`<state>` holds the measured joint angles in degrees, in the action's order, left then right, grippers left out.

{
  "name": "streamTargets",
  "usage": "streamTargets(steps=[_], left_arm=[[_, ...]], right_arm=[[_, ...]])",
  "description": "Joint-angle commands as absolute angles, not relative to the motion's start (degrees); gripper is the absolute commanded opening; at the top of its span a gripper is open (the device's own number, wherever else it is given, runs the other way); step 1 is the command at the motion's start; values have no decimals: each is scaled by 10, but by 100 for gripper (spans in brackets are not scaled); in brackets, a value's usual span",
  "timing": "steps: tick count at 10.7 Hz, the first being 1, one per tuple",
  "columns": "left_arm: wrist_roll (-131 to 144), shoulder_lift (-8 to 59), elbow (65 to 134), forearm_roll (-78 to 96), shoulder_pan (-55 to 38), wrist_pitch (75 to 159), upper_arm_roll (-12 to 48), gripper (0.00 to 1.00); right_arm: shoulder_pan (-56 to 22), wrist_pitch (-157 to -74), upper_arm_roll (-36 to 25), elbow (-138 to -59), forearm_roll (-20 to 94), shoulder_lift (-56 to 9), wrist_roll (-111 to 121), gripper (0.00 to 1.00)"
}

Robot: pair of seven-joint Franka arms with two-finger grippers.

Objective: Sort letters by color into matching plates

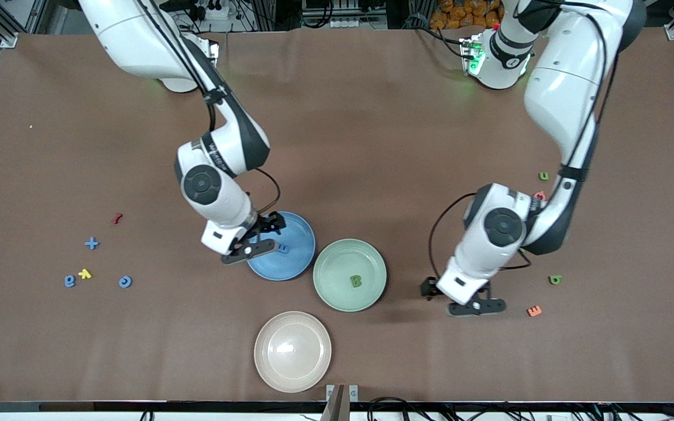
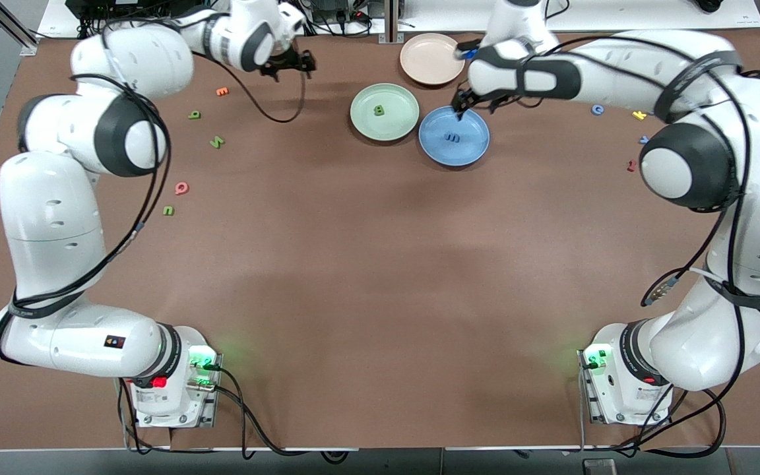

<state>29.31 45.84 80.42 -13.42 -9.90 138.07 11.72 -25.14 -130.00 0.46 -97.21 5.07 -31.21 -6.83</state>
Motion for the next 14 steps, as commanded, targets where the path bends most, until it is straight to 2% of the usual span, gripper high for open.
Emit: streamTargets(steps=[1, 4, 8, 11, 14], left_arm=[[266, 356, 951, -149, -54, 1382, 127, 100], [265, 253, 1099, -149, -28, 1432, 128, 100], [240, 182, 1218, -150, -12, 1447, 127, 100], [201, 176, 1233, -149, 16, 1447, 127, 100], [166, 178, 1233, -149, 84, 1445, 126, 100]], right_arm=[[-175, -1249, -9, -978, 40, -265, -69, 100], [-93, -1252, -16, -976, 40, -266, -55, 100], [10, -1251, -17, -965, 40, -278, -48, 100], [59, -1255, -16, -932, 47, -317, 1, 100], [67, -1273, -16, -887, 47, -375, 1, 100]])
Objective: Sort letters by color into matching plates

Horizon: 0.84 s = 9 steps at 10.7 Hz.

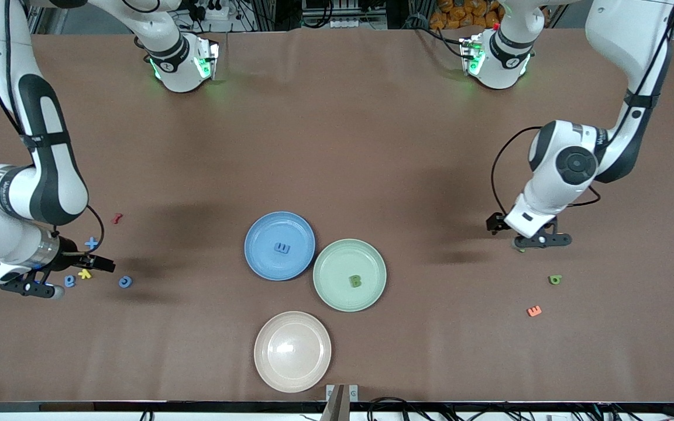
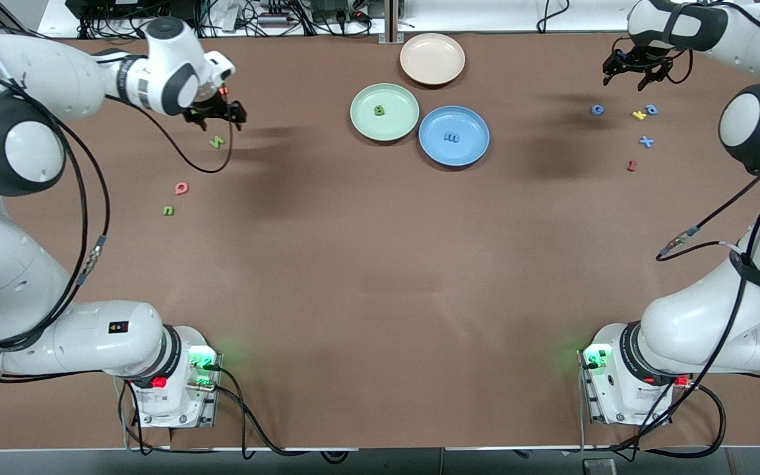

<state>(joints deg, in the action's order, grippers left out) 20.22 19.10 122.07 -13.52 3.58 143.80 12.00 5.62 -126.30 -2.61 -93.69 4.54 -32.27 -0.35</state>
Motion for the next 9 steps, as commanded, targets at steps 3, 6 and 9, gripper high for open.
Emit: streamTargets(steps=[3, 6, 9], left_arm=[[67, 192, 1237, -150, 154, 1443, 127, 100], [75, 186, 1255, -149, 156, 1378, 127, 100], [76, 135, 1317, -149, 159, 1324, 127, 100]], right_arm=[[71, -1324, -15, -884, 47, -413, 2, 100], [70, -1335, -13, -880, 47, -434, 2, 100], [68, -1359, -12, -887, 49, -438, 1, 100]])
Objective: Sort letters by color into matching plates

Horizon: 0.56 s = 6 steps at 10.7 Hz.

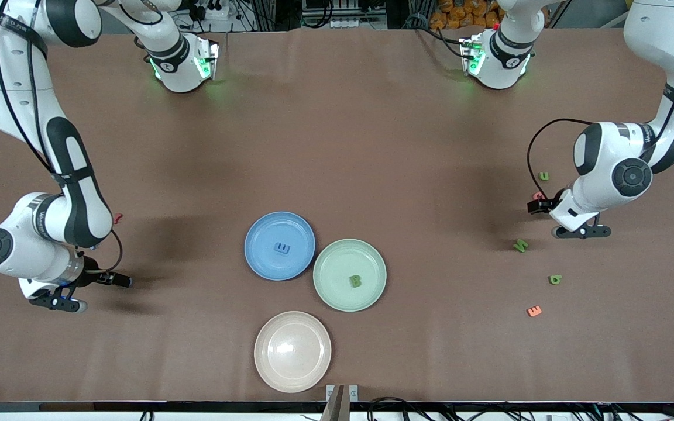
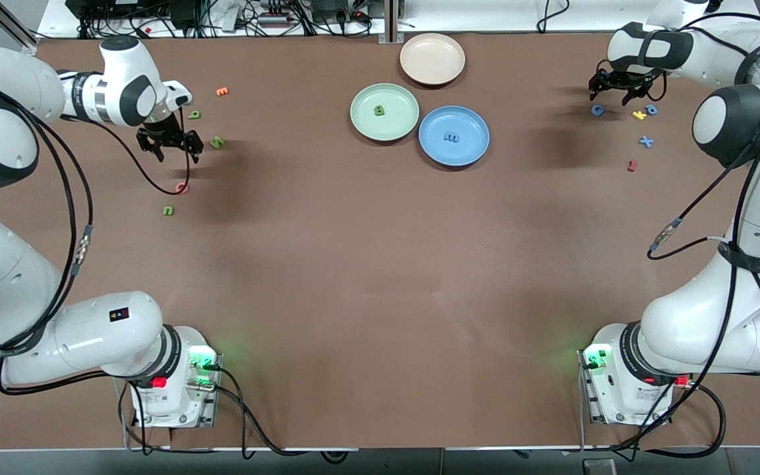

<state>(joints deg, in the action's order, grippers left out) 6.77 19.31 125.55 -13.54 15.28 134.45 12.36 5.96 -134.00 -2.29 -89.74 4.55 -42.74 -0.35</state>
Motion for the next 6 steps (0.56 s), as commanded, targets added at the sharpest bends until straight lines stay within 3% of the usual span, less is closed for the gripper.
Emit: streamTargets(steps=[1, 4, 6], left_arm=[[67, 96, 1355, -149, 177, 1325, 127, 100], [34, -1, 1457, -145, 212, 1362, 127, 100], [34, -5, 1495, -143, 225, 1428, 127, 100]], right_arm=[[67, -1373, -12, -896, 49, -440, 1, 100], [64, -1388, -12, -905, 49, -446, 0, 100], [63, -1396, -12, -912, 48, -447, 0, 97]])
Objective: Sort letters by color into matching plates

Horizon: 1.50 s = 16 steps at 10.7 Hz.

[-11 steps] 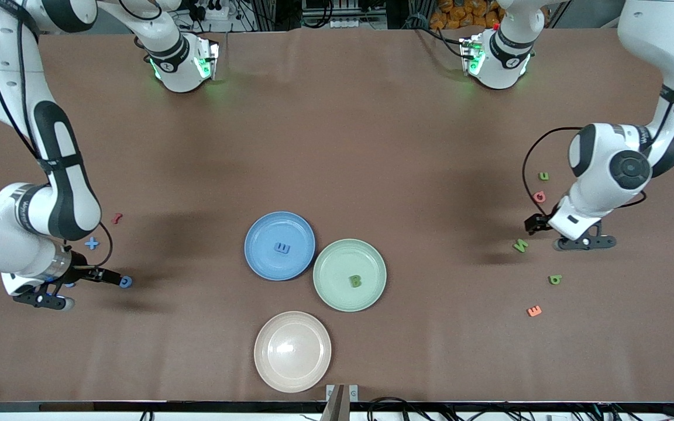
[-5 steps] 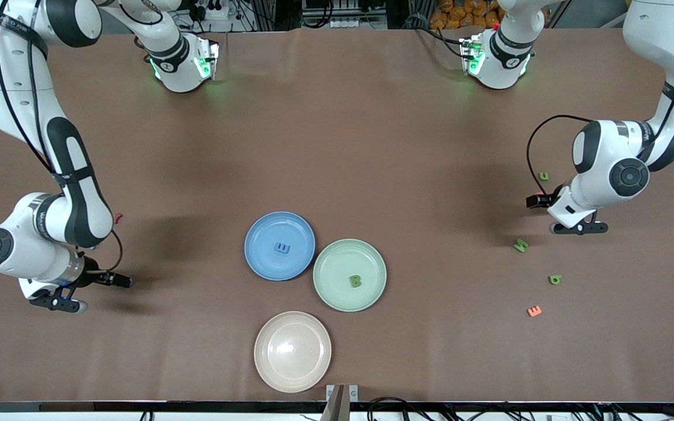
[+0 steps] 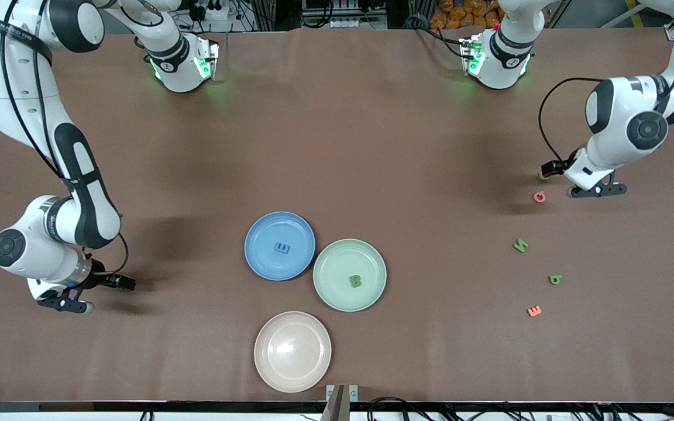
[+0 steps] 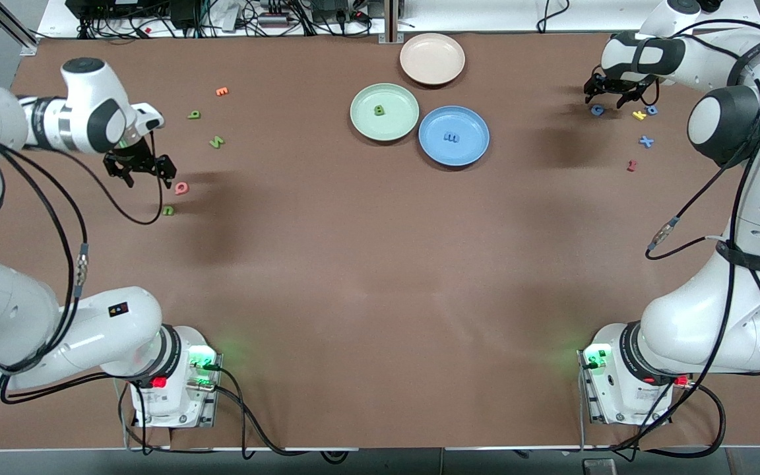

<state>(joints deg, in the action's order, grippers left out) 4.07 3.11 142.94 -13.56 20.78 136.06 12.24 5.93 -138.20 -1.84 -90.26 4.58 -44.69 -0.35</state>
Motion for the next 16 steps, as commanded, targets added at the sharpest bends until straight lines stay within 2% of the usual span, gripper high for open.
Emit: streamTargets(steps=[1, 4, 6, 8, 12, 15, 16], left_arm=[[34, 8, 1499, -143, 231, 1460, 127, 100], [31, 78, 1501, -148, 240, 1537, 127, 100], [29, 104, 1491, -149, 240, 1548, 127, 100], [28, 128, 1478, -149, 239, 1550, 126, 100], [25, 139, 1474, -149, 240, 1551, 123, 100], [25, 140, 1478, -149, 250, 1550, 121, 100], [25, 138, 1481, -149, 250, 1549, 122, 100]], right_arm=[[63, -1396, -12, -915, 48, -447, 1, 92], [62, -1408, -12, -926, 48, -449, 1, 73], [60, -1408, -12, -929, 47, -449, 2, 58], [59, -1408, -12, -929, 47, -449, 2, 48], [57, -1408, -12, -929, 48, -449, 1, 38], [55, -1405, -12, -928, 47, -448, 0, 25], [53, -1403, -12, -926, 47, -447, 2, 25]])
